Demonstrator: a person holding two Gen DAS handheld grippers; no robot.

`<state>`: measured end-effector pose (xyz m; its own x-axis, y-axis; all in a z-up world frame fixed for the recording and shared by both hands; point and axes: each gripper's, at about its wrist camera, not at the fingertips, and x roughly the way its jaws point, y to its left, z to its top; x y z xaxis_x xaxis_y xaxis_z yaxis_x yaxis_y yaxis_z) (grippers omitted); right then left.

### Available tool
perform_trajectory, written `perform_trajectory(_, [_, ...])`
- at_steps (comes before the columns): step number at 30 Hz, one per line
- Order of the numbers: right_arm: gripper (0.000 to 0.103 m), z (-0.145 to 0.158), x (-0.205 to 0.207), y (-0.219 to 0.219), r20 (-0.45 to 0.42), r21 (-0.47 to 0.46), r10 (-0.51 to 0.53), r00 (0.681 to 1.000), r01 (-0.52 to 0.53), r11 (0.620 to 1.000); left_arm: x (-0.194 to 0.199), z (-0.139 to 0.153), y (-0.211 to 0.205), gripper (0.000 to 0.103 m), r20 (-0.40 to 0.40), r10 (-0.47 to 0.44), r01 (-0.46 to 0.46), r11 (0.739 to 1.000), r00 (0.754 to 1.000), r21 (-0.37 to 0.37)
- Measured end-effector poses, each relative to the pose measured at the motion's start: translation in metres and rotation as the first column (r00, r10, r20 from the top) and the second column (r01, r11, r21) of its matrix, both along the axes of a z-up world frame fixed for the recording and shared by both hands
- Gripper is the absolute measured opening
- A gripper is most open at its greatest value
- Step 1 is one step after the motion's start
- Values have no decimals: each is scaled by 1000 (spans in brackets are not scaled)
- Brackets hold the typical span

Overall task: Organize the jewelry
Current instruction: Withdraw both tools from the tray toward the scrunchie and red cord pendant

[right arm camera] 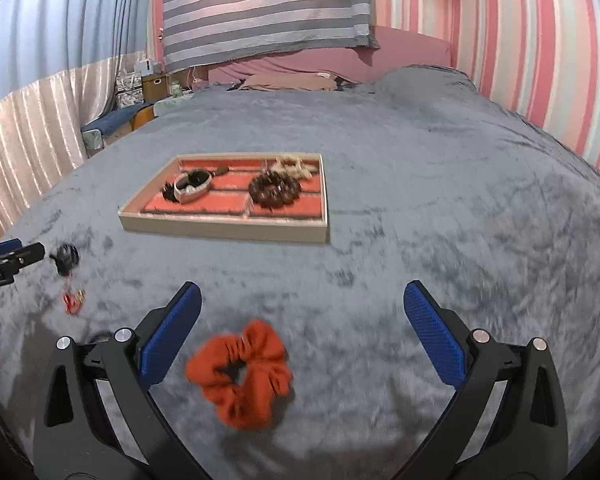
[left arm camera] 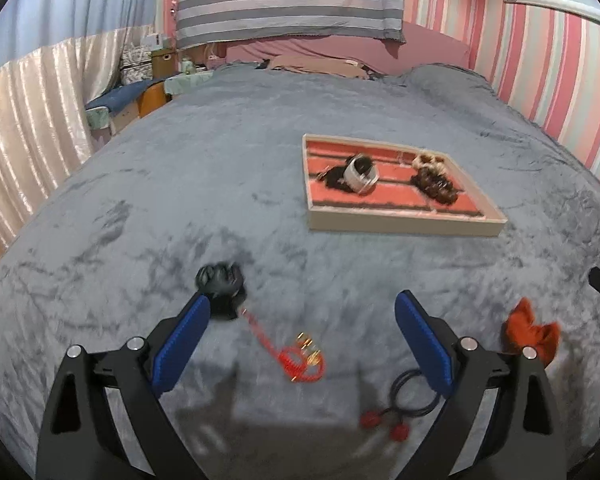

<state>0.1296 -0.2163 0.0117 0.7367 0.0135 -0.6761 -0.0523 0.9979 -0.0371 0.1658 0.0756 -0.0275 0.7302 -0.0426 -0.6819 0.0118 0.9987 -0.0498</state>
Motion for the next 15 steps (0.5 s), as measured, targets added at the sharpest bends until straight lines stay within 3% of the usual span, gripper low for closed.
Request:
perform_trajectory(5, [99, -26, -11, -6, -26, -6, -8, 1000, 8, 1000, 0, -21, 2, 92, -50, 4, -4, 1000, 999, 8])
perform_trajectory(10, [99, -37, -12, -10, -31, 12, -12, 999, 12, 1000, -1, -30, 6, 92, -50, 8, -9, 1000, 999, -15])
perform_trajectory(15, [99, -48, -11, -7, -37, -1, -18, 999, 18, 1000, -3, -39, -1, 92, -62, -3, 4, 1000, 998, 16])
